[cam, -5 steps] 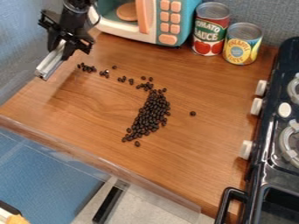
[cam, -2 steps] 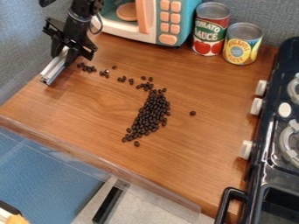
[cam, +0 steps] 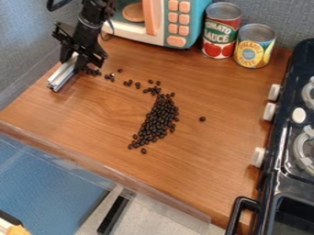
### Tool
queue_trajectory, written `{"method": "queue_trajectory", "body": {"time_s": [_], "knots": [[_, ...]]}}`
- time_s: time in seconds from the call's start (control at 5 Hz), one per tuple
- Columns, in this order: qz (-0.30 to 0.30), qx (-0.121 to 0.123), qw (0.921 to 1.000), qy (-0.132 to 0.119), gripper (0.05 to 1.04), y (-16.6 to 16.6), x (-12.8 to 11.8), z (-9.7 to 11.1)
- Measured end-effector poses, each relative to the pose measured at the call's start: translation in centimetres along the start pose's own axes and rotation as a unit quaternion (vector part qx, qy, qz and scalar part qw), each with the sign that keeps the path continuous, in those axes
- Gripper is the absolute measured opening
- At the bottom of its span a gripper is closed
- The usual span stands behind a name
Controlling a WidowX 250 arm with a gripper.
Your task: Sweep into pile
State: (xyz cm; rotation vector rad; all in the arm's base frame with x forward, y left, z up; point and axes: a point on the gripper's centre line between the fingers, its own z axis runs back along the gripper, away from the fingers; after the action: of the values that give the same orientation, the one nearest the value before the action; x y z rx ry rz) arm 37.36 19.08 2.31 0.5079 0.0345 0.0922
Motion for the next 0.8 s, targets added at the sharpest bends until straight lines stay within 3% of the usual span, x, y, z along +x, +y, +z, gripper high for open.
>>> {"method": "queue_trajectory", "body": {"time_s": [0.6, 0.8], "knots": [[-0.03, -0.029, 0.9991, -0.002, 0.364, -2.3, -0.6, 0.7], [-0.05, -0.034, 0.9982, -0.008, 0.363, -4.1, -0.6, 1.8]]}}
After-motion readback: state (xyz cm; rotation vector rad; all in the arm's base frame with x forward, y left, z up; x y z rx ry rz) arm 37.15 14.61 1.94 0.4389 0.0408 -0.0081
